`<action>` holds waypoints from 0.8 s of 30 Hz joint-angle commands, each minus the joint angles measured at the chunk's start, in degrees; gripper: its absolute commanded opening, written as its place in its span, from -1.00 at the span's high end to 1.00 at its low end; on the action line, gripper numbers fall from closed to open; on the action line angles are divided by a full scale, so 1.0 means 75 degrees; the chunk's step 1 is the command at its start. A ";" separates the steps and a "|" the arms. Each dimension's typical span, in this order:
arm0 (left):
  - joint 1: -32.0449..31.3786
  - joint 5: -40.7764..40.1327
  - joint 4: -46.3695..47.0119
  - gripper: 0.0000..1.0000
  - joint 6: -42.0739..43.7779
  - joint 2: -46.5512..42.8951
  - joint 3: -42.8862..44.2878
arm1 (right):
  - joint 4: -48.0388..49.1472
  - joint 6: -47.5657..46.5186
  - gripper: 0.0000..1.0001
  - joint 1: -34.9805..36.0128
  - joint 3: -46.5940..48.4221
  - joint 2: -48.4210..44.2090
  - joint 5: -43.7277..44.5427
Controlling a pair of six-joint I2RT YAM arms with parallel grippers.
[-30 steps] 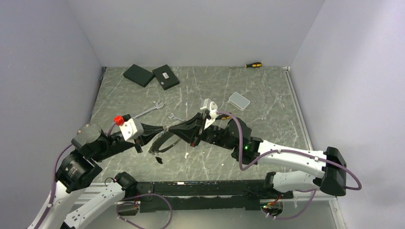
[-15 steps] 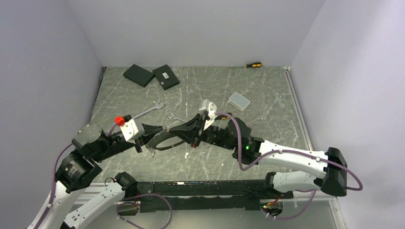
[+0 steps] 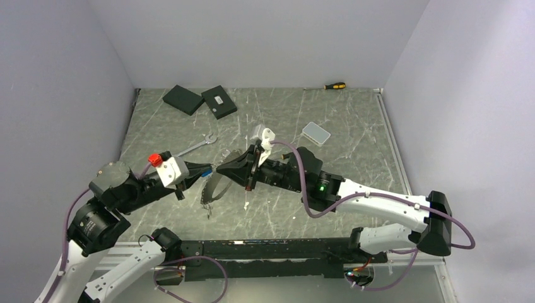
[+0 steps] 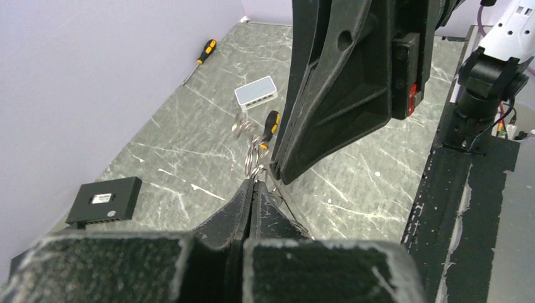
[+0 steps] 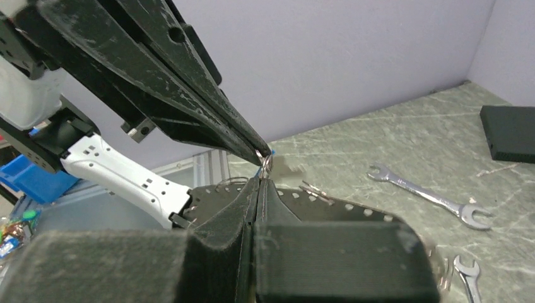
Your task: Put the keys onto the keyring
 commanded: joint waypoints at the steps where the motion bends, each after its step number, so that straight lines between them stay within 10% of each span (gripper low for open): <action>1: 0.0032 -0.0144 0.0180 1.00 0.0592 0.0186 0.0503 | -0.0730 -0.0108 1.00 0.0076 0.0503 0.0253 -0.0290; 24: 0.0032 -0.0039 -0.0699 1.00 0.1111 0.0226 0.0856 | -0.0378 -0.0435 1.00 0.0078 0.0091 -0.0170 0.0011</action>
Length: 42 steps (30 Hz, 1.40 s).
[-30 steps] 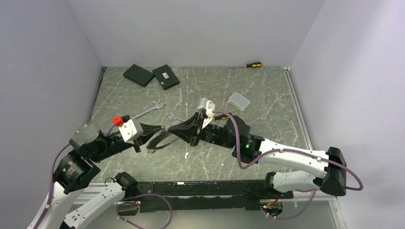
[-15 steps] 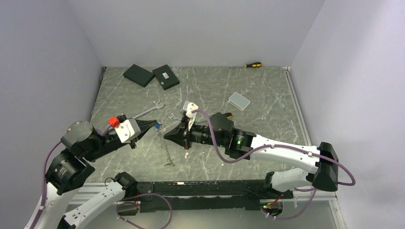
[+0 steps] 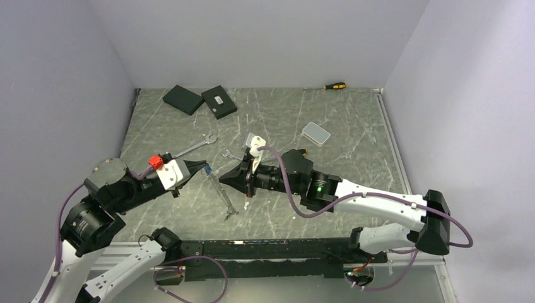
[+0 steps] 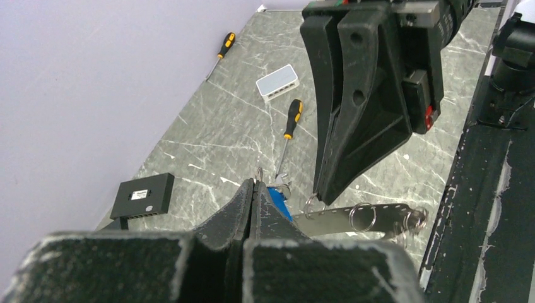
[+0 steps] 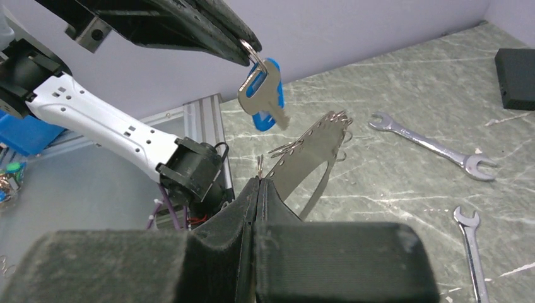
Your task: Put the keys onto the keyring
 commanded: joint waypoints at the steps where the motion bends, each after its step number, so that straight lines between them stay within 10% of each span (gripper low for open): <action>1: 0.0020 0.0331 -0.0012 1.00 -0.0067 -0.0115 0.0133 | 0.0966 -0.0170 1.00 0.0039 -0.0109 -0.0515 0.0187; 42: 0.0024 0.0744 0.0756 1.00 -0.0859 -0.0232 -0.0971 | 0.1210 0.0357 1.00 0.0044 0.0037 -0.0700 0.0215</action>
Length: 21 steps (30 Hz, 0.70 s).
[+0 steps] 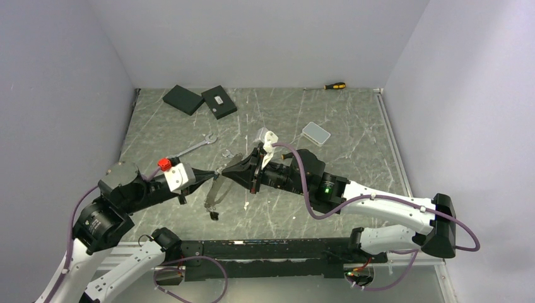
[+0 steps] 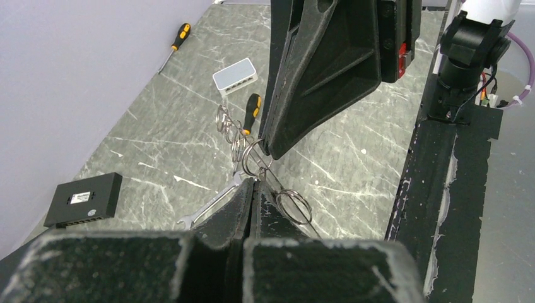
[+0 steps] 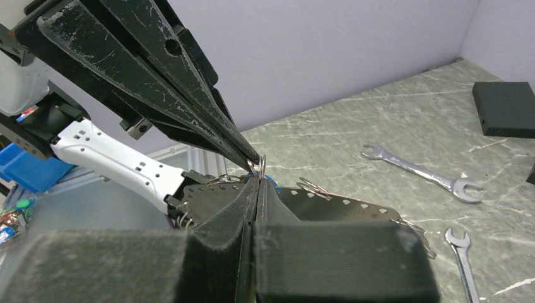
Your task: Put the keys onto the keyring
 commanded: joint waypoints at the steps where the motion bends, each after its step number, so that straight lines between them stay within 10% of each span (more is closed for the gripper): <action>1: 0.0015 0.0048 0.0467 1.00 -0.0172 0.0112 -0.0024 | 0.0622 0.0140 1.00 0.0044 0.0229 -0.0153 -0.0132; 21: 0.0014 -0.0689 0.0376 1.00 0.0035 0.0102 0.0161 | 0.0392 0.0270 1.00 0.0068 0.0128 -0.0376 -0.0133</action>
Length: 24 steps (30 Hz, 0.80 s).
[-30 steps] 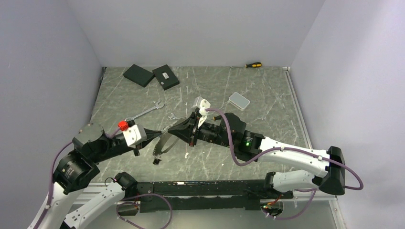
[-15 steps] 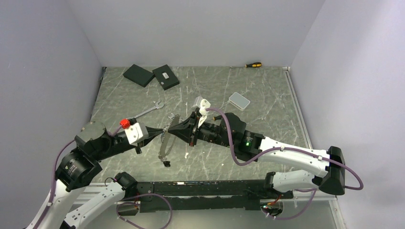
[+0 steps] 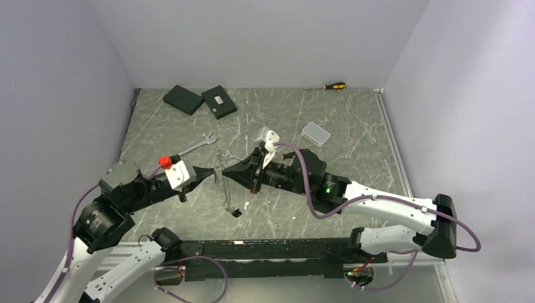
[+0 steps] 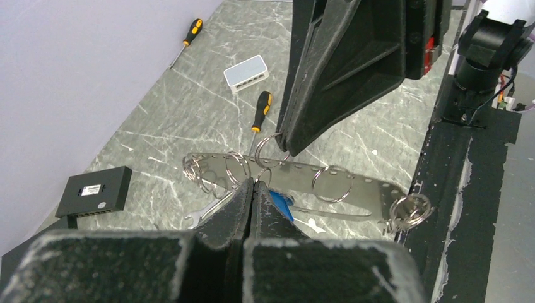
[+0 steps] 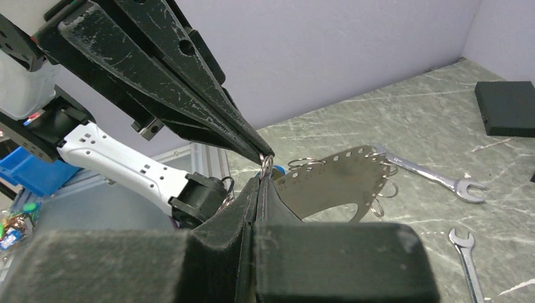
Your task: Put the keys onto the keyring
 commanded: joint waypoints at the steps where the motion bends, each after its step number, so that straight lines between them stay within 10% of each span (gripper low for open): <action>1: 0.0021 -0.0476 0.0277 1.00 0.0038 0.0040 0.0187 | 0.0397 0.0160 1.00 0.0068 0.0100 -0.0356 -0.0128; 24: 0.0016 0.0292 0.0193 1.00 0.0001 0.0000 0.0204 | 0.0957 -0.0002 1.00 0.0068 0.0120 -0.0199 0.0418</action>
